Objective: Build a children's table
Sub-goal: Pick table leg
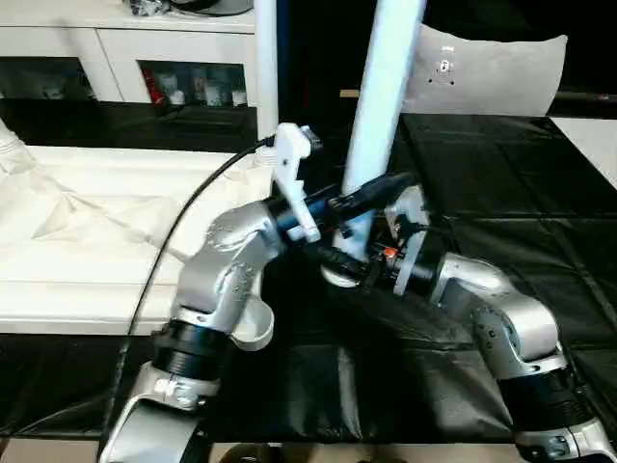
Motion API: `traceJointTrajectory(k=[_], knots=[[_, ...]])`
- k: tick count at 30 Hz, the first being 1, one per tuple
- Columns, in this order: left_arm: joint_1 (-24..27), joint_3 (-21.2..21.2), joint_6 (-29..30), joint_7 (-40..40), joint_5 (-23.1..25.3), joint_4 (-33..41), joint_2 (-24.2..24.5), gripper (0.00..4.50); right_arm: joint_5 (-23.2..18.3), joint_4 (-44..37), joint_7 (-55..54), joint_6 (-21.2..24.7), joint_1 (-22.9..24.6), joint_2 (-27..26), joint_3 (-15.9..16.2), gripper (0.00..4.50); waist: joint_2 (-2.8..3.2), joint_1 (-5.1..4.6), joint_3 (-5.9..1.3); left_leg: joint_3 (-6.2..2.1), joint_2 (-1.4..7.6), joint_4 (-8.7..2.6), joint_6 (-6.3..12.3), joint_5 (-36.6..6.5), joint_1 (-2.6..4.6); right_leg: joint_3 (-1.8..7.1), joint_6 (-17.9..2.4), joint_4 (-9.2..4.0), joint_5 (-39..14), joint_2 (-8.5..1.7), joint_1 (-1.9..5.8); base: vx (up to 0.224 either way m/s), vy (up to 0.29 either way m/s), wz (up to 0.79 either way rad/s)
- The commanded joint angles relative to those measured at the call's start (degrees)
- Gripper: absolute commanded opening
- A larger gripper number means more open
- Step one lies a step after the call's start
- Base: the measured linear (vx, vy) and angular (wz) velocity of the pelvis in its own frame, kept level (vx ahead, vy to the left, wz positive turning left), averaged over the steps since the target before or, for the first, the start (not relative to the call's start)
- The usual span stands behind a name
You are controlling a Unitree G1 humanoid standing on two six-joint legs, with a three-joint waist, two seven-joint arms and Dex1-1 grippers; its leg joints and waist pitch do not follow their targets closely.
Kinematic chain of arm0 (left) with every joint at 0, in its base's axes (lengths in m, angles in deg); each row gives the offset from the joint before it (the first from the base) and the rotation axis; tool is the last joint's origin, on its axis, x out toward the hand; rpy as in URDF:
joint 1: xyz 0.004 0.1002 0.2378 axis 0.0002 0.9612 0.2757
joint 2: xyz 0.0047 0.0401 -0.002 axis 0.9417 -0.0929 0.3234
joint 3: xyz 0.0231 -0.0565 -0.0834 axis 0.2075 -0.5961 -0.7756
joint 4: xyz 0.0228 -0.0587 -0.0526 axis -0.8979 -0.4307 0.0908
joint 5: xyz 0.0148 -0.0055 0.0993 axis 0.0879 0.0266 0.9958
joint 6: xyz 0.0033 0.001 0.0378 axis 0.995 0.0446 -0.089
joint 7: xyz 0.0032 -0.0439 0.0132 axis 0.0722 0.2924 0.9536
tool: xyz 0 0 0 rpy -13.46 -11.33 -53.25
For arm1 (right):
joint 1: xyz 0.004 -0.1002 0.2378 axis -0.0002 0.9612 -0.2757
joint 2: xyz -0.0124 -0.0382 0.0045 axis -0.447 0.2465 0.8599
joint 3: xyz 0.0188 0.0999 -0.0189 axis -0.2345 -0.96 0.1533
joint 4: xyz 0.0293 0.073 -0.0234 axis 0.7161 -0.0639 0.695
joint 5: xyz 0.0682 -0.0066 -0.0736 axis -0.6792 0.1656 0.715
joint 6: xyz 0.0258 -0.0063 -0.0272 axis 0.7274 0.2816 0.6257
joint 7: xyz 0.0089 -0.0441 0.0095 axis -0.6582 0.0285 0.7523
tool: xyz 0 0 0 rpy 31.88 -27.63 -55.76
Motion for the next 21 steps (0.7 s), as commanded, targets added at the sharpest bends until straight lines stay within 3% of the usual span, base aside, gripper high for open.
traceJointTrajectory(k=[1, 8, 21], knots=[[-1.8, -0.4, -0.5, -0.4, 0.0, 0.5, -0.1, 1.88, 0.8, -0.1, 0.3, -0.3, 0.3, 0.4, -0.1, 4.32, -0.57, 0.05, -4.07, -4.95, 10.12, -5.63, -3.28, -9.8, 1.90, 4.29, -17.5, -3.16, 0.3, -8.12, 2.12, 0.000, 0.000, 0.00], [-1.1, 1.5, -1.0, -1.7, 1.1, 1.1, 0.8, 1.88, -0.1, -0.9, 0.8, -1.6, -0.1, 0.5, -1.1, 4.32, -0.39, -0.03, -4.11, -4.96, 10.20, -5.88, -3.52, -9.8, 2.11, 4.09, -17.3, -2.93, 1.4, -7.67, 1.91, 0.000, 0.000, 0.00], [-1.6, 1.7, -2.0, -1.9, 2.0, -0.1, 1.1, 1.88, 0.8, -1.1, 0.6, -2.1, 0.4, 2.7, -2.8, 4.32, -0.36, 0.02, -4.09, -4.97, 10.16, -5.78, -3.71, -10.4, 2.02, 4.19, -17.6, -3.06, 1.2, -7.93, 2.08, 0.000, 0.000, 0.00]])
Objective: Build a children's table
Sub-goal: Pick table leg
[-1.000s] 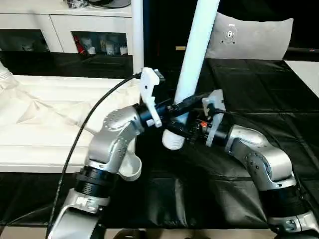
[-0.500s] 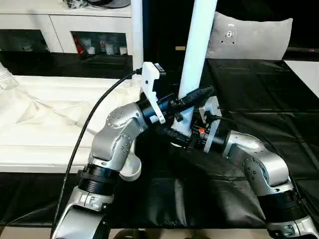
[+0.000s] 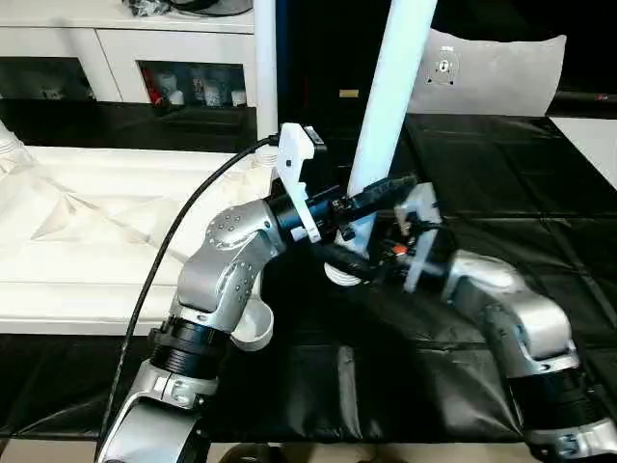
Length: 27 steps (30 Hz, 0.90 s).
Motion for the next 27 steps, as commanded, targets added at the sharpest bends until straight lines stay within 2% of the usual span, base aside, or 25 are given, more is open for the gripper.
traceJointTrajectory(k=[1, 2, 3, 4, 7, 8, 13, 16, 19, 20, 22, 27], knots=[[-1.4, 0.5, -0.6, -0.4, 0.7, -0.1, 0.0, 1.88, 0.2, -1.0, 0.0, -0.7, 0.4, 0.3, -1.0, 4.32, -0.39, 0.01, -4.09, -4.99, 10.17, -5.75, -3.48, -10.2, 1.97, 4.22, -17.7, -3.06, 1.3, -7.98, 2.11, 0.000, 0.000, 0.00], [-1.2, 0.7, -0.5, -0.5, 0.7, 0.1, -0.1, 1.88, 0.0, -0.9, 0.0, -1.1, 0.3, 0.1, -1.2, 4.32, -0.21, 0.05, -4.13, -5.01, 10.17, -5.68, -3.35, -9.9, 2.00, 4.20, -17.7, -3.02, 1.6, -7.97, 2.10, 0.000, 0.000, 0.00], [-1.2, 0.7, -0.5, -0.5, 0.7, 0.1, -0.1, 1.88, 0.0, -0.9, 0.0, -1.1, 0.3, 0.1, -1.2, 4.32, -0.30, 0.00, -4.13, -4.99, 10.21, -5.75, -3.21, -9.9, 2.00, 4.18, -17.7, -3.01, 1.9, -7.85, 2.08, 0.000, 0.000, 0.00], [-1.0, 0.8, -0.4, -0.6, 0.7, 0.3, -0.2, 1.88, -0.2, -0.9, -0.1, -1.3, 0.3, -0.1, -1.2, 4.02, -0.12, 0.05, -4.13, -5.02, 10.21, -5.75, -3.25, -9.9, 2.02, 4.17, -17.7, -2.98, 1.9, -7.84, 2.06, 0.000, 0.000, 0.00], [-0.9, 0.9, -0.3, -0.5, 0.6, 0.5, -0.4, 1.88, -0.5, -1.1, -0.2, -1.4, 0.3, -0.4, -1.1, 3.82, -0.18, -0.07, -4.09, -4.99, 10.22, -5.92, -3.65, -10.6, 2.10, 4.09, -17.8, -2.96, 1.8, -7.68, 1.98, 0.000, 0.000, 0.00], [-0.9, 0.9, -0.2, -0.4, 0.5, 0.5, -0.4, 1.88, -0.5, -1.1, -0.2, -1.3, 0.3, -0.5, -1.0, 3.66, 0.00, -0.02, -4.09, -5.01, 10.19, -5.89, -3.79, -10.8, 2.11, 4.12, -17.8, -2.95, 1.7, -7.73, 1.98, 0.000, 0.000, 0.00], [-0.8, 1.1, -0.2, -0.3, 0.4, 0.7, -0.7, 1.88, 0.4, 0.1, -1.9, -1.2, 0.2, -1.3, -1.1, 3.38, -0.04, -0.10, -4.09, -5.07, 10.20, -6.00, -4.63, -11.6, 2.08, 4.14, -17.7, -2.98, 1.5, -7.75, 2.01, 0.000, 0.000, 0.00], [-0.8, 1.1, -0.2, -0.4, 0.4, 0.6, -0.6, 1.88, 0.4, 0.2, -2.0, -1.1, 0.2, -1.4, -1.1, 3.00, -0.04, -0.09, -4.04, -5.06, 10.18, -6.00, -4.81, -12.1, 2.08, 4.20, -17.6, -3.09, 0.9, -7.83, 2.00, 0.000, 0.000, 0.00], [-1.3, 0.0, 0.4, 1.4, 0.2, -0.1, -1.0, 1.88, 0.5, 0.4, -2.1, -1.2, 0.3, -1.5, -1.1, 2.88, -0.08, -0.10, -4.03, -5.08, 10.21, -6.06, -4.90, -12.0, 2.12, 4.19, -17.5, -3.08, 1.0, -7.77, 1.93, 0.000, 0.000, 0.00], [-1.4, -0.2, 0.5, 1.9, 0.2, -0.4, -1.1, 1.88, 0.5, 0.5, -2.1, -1.2, 0.3, -1.5, -1.1, 2.65, -0.08, -0.11, -4.04, -5.03, 10.20, -6.01, -4.99, -12.1, 2.15, 4.19, -17.5, -3.05, 1.1, -7.78, 1.91, 0.000, 0.000, 0.00], [-1.7, -0.7, 1.2, 2.4, -0.2, -0.4, -1.2, 2.44, 0.6, 0.6, -2.3, -1.2, 0.3, -1.7, -1.0, 2.57, -0.27, -0.02, -4.06, -5.06, 10.17, -5.90, -4.88, -11.8, 2.05, 4.26, -17.7, -3.10, 1.1, -8.01, 2.07, 0.000, 0.000, 0.00], [-2.3, -2.3, 1.7, 4.1, -1.6, 0.2, -2.0, 2.91, 0.8, 0.8, -2.6, -1.3, 0.3, -2.3, -0.5, 2.11, -0.26, -0.04, -4.03, -5.07, 10.16, -5.95, -4.64, -11.5, 1.99, 4.21, -17.8, -3.08, 0.9, -7.93, 2.00, 0.000, 0.000, 0.00]])
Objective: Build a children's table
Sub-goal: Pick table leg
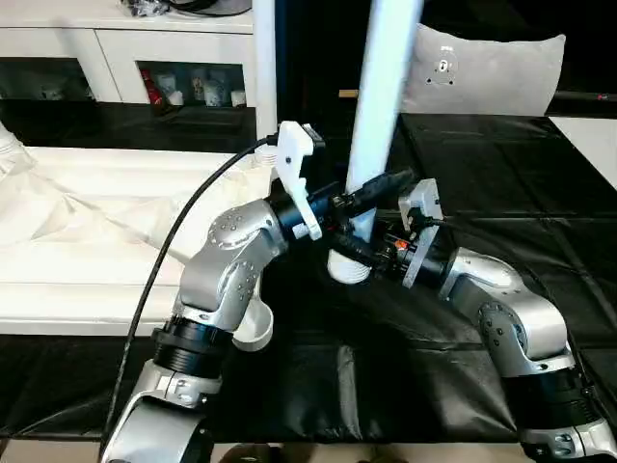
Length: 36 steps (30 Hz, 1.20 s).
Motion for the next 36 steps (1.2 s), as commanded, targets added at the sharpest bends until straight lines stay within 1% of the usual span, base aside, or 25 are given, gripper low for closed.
traceJointTrajectory(k=[1, 2, 3, 4, 7, 9, 11, 13, 14, 15, 16, 18, 19, 20, 22, 24, 27, 29, 31, 34, 36], knots=[[-1.5, -0.7, -0.4, 1.3, -0.1, 1.3, -0.5, 2.99, 0.3, 0.5, -0.7, -0.2, 0.2, -0.3, 0.0, 2.08, -0.32, -0.03, -3.96, -5.11, 10.15, -5.92, -4.54, -11.8, 1.94, 4.28, -17.7, -3.21, 0.3, -8.04, 2.01, 0.000, 0.000, 0.00], [-1.5, -0.7, -0.4, 1.3, -0.1, 1.3, -0.5, 3.04, 0.3, 0.5, -0.7, -0.2, 0.2, -0.3, 0.0, 2.04, -0.31, -0.01, -3.96, -5.14, 10.20, -5.90, -4.52, -11.9, 1.94, 4.29, -17.7, -3.26, 0.1, -8.10, 2.05, 0.000, 0.000, 0.00], [-1.6, -1.1, -0.1, 1.7, -0.8, 1.7, -0.9, 3.05, 0.4, 0.7, -0.8, -0.2, 0.1, -0.4, 0.0, 1.99, -0.10, 0.02, -3.98, -5.17, 10.21, -5.88, -4.54, -11.7, 1.93, 4.29, -17.6, -3.20, 0.2, -8.07, 2.06, 0.000, 0.000, 0.00], [-1.6, -1.1, 0.0, 1.8, -1.1, 1.9, -1.0, 3.05, 0.5, 0.8, -0.9, -0.3, 0.0, -0.4, 0.0, 1.96, -0.22, -0.03, -3.94, -5.14, 10.27, -5.97, -4.56, -11.8, 1.99, 4.28, -17.5, -3.24, 0.3, -7.92, 1.99, 0.000, 0.000, 0.00], [-1.3, -1.3, -0.5, 2.8, -0.9, 2.5, -1.5, 3.05, 0.6, 0.8, -1.2, -0.3, 0.1, -0.5, -0.1, 1.94, -0.23, -0.12, -3.95, -5.16, 10.23, -6.04, -4.52, -11.7, 1.95, 4.23, -17.2, -3.18, 0.5, -7.80, 2.02, 0.000, 0.000, 0.00], [-1.4, -1.6, -0.5, 2.9, -1.2, 2.5, -2.0, 3.05, 0.7, 0.9, -1.1, -0.4, 0.1, -0.5, -0.2, 1.93, -0.22, -0.08, -3.98, -5.13, 10.24, -6.01, -4.59, -11.8, 2.01, 4.24, -17.3, -3.20, 0.6, -7.90, 2.02, 0.000, 0.000, 0.00], [-1.5, -1.9, -0.5, 3.7, -1.4, 2.3, -2.4, 2.69, 1.0, 1.0, -1.2, -0.5, 0.1, -0.5, -0.2, 1.93, -0.25, -0.09, -3.95, -5.15, 10.25, -6.02, -4.61, -11.9, 1.91, 4.27, -17.4, -3.23, 0.8, -7.93, 2.10, 0.000, 0.000, 0.00], [-1.6, -1.6, -1.1, 3.7, -0.5, 1.6, -2.2, 2.66, 1.0, 1.1, -1.2, -0.6, 0.0, -0.5, -0.2, 1.93, -0.25, -0.07, -3.93, -5.15, 10.23, -5.99, -4.36, -12.0, 1.93, 4.31, -17.3, -3.33, 0.4, -7.94, 2.04, 0.000, 0.000, 0.00], [-1.6, -1.6, -1.5, 4.1, 0.1, 1.3, -2.1, 2.59, 1.1, 1.1, -1.3, -0.6, 0.0, -0.5, -0.2, 1.93, 0.10, -0.03, -3.91, -5.23, 10.23, -5.99, -4.48, -12.2, 1.91, 4.33, -17.2, -3.30, 0.1, -7.93, 2.02, 0.000, 0.000, 0.00], [-1.7, -1.8, -2.1, 4.9, 0.6, 0.8, -2.3, 2.47, 1.1, 1.1, -1.4, -0.6, 0.0, -0.6, -0.2, 1.93, -0.07, -0.15, -3.88, -5.26, 10.29, -6.10, -4.69, -12.8, 1.95, 4.30, -17.0, -3.42, -0.3, -7.80, 1.99, 0.000, 0.000, 0.00], [-2.4, -2.8, -3.4, 7.3, 1.7, -0.7, -2.7, 2.36, 1.2, 1.0, -1.6, -0.6, 0.0, -0.6, -0.2, 1.93, 0.14, -0.11, -3.92, -5.30, 10.31, -6.09, -4.96, -13.0, 1.99, 4.30, -16.9, -3.33, -0.1, -7.82, 2.00, 0.000, 0.000, 0.00], [-3.1, -3.4, -4.9, 8.8, 2.9, -2.3, -2.7, 2.25, 1.2, 1.0, -1.7, -0.6, 0.0, -0.7, -0.3, 1.93, 0.00, -0.19, -3.90, -5.29, 10.26, -6.12, -5.03, -13.3, 2.01, 4.33, -16.8, -3.46, -0.1, -7.79, 1.95, 0.000, 0.000, 0.00], [-3.3, -3.5, -5.0, 8.8, 3.0, -2.6, -2.6, 2.22, 1.2, 0.9, -1.7, -0.6, 0.0, -0.7, -0.3, 1.93, -0.04, -0.16, -3.91, -5.30, 10.17, -6.07, -5.17, -13.3, 1.97, 4.38, -16.8, -3.50, -0.3, -7.95, 2.02, 0.000, 0.000, 0.00], [-3.3, -3.6, -4.9, 8.9, 2.9, -2.7, -2.6, 2.15, 1.2, 0.9, -1.7, -0.6, 0.0, -0.8, -0.3, 1.92, 0.05, -0.05, -3.98, -5.27, 10.19, -6.04, -5.27, -13.2, 2.08, 4.35, -16.8, -3.51, -0.2, -7.94, 1.98, 0.000, 0.000, 0.00], [-3.3, -3.6, -4.7, 8.9, 2.7, -2.6, -2.7, 1.96, 1.2, 0.9, -1.7, -0.6, 0.0, -0.8, -0.3, 1.92, 0.01, -0.13, -4.02, -5.33, 10.28, -6.13, -5.36, -12.5, 1.95, 4.27, -16.9, -3.26, 1.1, -7.85, 2.09, 0.000, 0.000, 0.00], [-3.2, -3.5, -4.6, 8.9, 2.5, -2.3, -2.7, 1.92, 1.3, 1.0, -1.8, -0.6, -0.1, -0.9, -0.4, 1.91, -0.02, -0.15, -4.06, -5.24, 10.24, -6.10, -4.89, -11.6, 2.00, 4.20, -17.2, -3.10, 3.1, -7.80, 2.06, 0.000, 0.000, 0.00], [-2.9, -3.3, -4.4, 8.5, 2.1, -1.8, -2.8, 1.86, 1.3, 1.0, -1.8, -0.7, -0.2, -1.0, -0.4, 1.91, -0.06, -0.05, -4.02, -5.15, 10.19, -5.94, -4.09, -11.5, 1.90, 4.29, -17.5, -3.26, 2.8, -8.04, 2.12, 0.000, 0.000, 0.00], [-2.8, -3.0, -4.3, 7.9, 1.3, -1.3, -3.1, 1.83, 1.2, 1.2, -1.7, -0.8, -0.4, -1.0, -0.4, 1.91, -0.17, -0.04, -3.97, -5.21, 10.31, -6.05, -4.15, -12.1, 1.93, 4.25, -17.4, -3.30, 1.6, -7.96, 2.07, 0.000, 0.000, 0.00], [-2.8, -3.0, -4.3, 8.0, 1.2, -1.2, -3.2, 1.83, 1.5, 1.4, -1.8, -0.9, -0.6, -1.0, -0.4, 1.91, -0.16, -0.08, -3.90, -5.23, 10.31, -6.14, -4.61, -13.0, 2.03, 4.26, -17.2, -3.35, 0.1, -7.89, 1.95, 0.000, 0.000, 0.00], [-3.0, -3.0, -4.1, 8.9, 1.7, -1.3, -3.1, 1.82, 1.9, 2.1, -2.2, -1.4, -0.9, -1.1, -0.4, 1.91, -0.21, -0.09, -3.88, -5.22, 10.29, -6.13, -5.00, -13.1, 1.99, 4.33, -17.0, -3.41, -0.2, -7.98, 1.93, 0.000, 0.000, 0.00], [-3.2, -3.1, -3.8, 9.7, 2.1, -1.6, -3.0, 1.82, 1.8, 2.3, -2.3, -1.3, -1.1, -1.1, -0.6, 2.61, -0.20, -0.09, -3.91, -5.23, 10.27, -6.09, -4.88, -12.6, 1.95, 4.35, -17.0, -3.38, 0.4, -8.00, 1.96, 0.000, 0.000, 0.00]])
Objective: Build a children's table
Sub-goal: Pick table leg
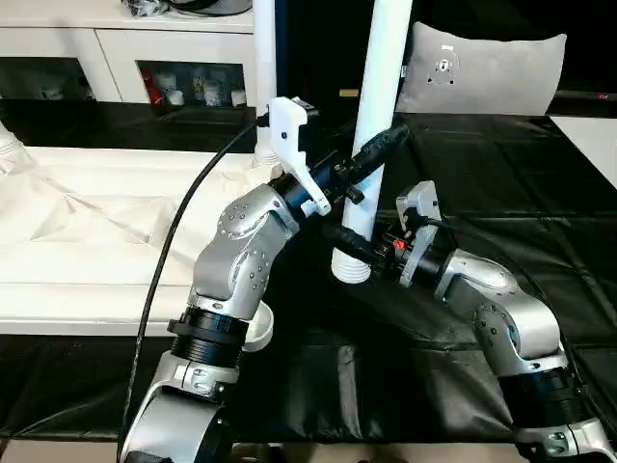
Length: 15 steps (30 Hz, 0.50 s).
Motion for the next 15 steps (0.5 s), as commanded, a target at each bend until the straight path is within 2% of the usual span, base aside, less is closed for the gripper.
traceJointTrajectory(k=[1, 4, 5, 8, 12, 15], knots=[[-1.5, -0.9, 0.3, 2.7, 1.9, 0.1, 0.8, 1.82, -0.3, 0.1, -0.2, 0.3, -1.1, -0.1, -1.0, 2.61, -0.30, -0.06, -3.94, -5.24, 10.30, -6.06, -4.69, -12.2, 1.98, 4.30, -17.0, -3.24, 0.8, -7.96, 1.97, 0.000, 0.000, 0.00], [-2.3, -1.4, 0.4, 3.9, 2.7, -1.2, 1.6, 1.82, -3.6, -0.5, 0.7, 1.9, -1.3, -0.3, -3.3, 2.81, -0.39, -0.10, -3.93, -5.29, 10.24, -5.98, -3.93, -12.1, 1.95, 4.36, -16.8, -3.35, 0.4, -8.04, 2.07, 0.000, 0.000, 0.00], [-2.4, -1.5, 0.4, 4.1, 2.9, -1.4, 1.7, 1.79, -4.6, -0.7, 0.7, 2.4, -1.4, -0.5, -4.0, 3.04, -0.34, -0.05, -3.91, -5.27, 10.27, -5.97, -3.90, -12.2, 1.95, 4.37, -16.9, -3.39, 0.2, -8.10, 2.03, 0.000, 0.000, 0.00], [-2.6, -1.8, 0.4, 3.9, 3.0, -1.9, 2.3, 1.77, -7.3, -1.2, 1.4, 3.8, -1.6, 0.6, -6.7, 3.19, -0.21, 0.01, -4.04, -5.25, 10.32, -6.04, -3.97, -11.5, 2.16, 4.20, -16.8, -3.20, 1.0, -7.79, 1.88, 0.000, 0.000, 0.00], [-2.6, -1.6, 0.5, 3.6, 2.7, -1.9, 2.7, 1.77, -6.4, -0.3, 1.5, 3.3, -1.9, 2.5, -7.8, 3.61, -0.22, 0.09, -4.13, -5.07, 10.19, -6.04, -4.34, -10.3, 2.17, 4.05, -17.1, -3.00, 3.1, -7.77, 1.96, 0.000, 0.000, 0.00], [-2.5, -1.2, 0.7, 3.2, 2.5, -1.6, 2.7, 1.77, -5.9, -0.4, 1.4, 3.6, -2.1, 3.2, -7.6, 3.83, -0.23, 0.09, -4.09, -5.06, 10.07, -5.86, -3.94, -10.4, 1.92, 4.18, -17.4, -3.16, 2.8, -8.08, 2.12, 0.000, 0.000, 0.00]])
